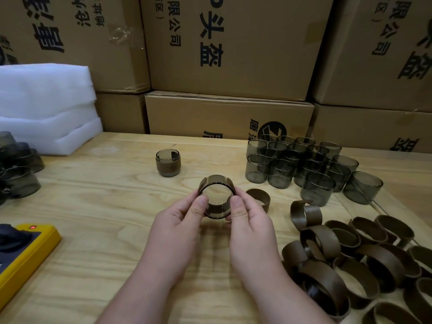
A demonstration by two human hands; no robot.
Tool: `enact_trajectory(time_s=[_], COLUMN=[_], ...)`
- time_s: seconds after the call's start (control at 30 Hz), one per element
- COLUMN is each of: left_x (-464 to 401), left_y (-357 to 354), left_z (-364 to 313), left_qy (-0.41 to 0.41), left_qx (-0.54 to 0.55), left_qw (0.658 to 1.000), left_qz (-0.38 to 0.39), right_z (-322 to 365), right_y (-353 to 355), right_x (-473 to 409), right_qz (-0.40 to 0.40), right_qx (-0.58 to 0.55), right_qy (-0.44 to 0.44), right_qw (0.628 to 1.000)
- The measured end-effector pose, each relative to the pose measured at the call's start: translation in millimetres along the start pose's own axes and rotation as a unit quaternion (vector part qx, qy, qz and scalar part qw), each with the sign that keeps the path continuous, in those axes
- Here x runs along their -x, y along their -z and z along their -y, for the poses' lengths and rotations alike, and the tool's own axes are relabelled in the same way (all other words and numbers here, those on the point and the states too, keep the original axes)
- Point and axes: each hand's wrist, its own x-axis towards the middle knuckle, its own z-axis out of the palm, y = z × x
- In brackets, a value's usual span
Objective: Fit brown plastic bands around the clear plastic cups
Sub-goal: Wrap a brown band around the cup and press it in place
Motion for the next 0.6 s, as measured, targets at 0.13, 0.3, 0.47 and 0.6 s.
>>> enact_trajectory(time_s=[0.13,0.3,0.47,0.6], left_x=[1.5,2.9,3.2,2.0], left_y=[0.0,-1.2,-1.8,-1.4], left_z=[-1.3,-2.0,-1.6,0.4], left_qy=[-0.011,-0.009,-0.011,-0.018], left_qx=[-0.070,-0.123,-0.136,-0.148], left_qw=[0.997,0.992,0.991,0.989], left_qz=[0.006,-0.001,-0.012,-0.016], right_z=[-1.5,-3.5,-4.1,-4.0], right_y=[0.5,-0.3,-1.5,-1.0], right_x=[-0.7,0.5,1.2,1.3], right_qz=[-0.018,-0.030,-0.038,-0.047], right_qx=[0.064,0.107,0.127,0.125], right_qy=[0.019,0.036,0.046,0.054], right_qw=[0.998,0.993,0.990,0.990])
